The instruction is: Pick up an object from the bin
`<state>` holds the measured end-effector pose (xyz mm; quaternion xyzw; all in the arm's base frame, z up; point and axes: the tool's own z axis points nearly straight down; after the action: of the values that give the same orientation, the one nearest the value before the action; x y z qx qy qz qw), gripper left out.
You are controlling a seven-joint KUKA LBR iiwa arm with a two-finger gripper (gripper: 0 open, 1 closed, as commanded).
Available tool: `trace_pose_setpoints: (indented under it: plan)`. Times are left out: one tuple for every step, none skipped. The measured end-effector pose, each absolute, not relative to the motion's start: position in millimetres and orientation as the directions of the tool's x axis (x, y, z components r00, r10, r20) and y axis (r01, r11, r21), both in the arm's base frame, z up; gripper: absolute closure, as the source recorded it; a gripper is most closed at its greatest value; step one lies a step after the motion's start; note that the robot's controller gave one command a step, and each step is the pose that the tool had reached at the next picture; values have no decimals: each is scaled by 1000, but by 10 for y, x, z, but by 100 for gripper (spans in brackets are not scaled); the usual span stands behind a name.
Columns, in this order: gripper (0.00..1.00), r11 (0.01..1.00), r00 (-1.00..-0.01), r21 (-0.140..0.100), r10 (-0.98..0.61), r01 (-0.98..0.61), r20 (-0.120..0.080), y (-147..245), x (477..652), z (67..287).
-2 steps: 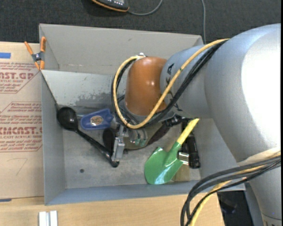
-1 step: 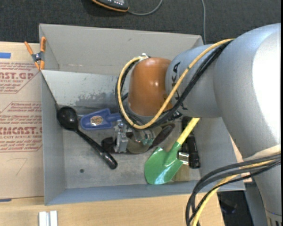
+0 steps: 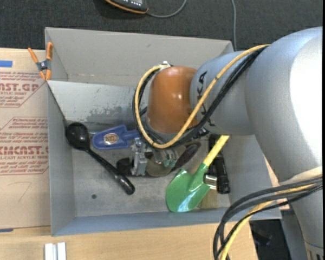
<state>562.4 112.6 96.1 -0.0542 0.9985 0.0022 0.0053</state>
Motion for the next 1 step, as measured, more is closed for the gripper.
trace_pose_setpoints:
  plan:
    - [100,1000,-1000,6,-5,-5,-8,1156,5153,1142]
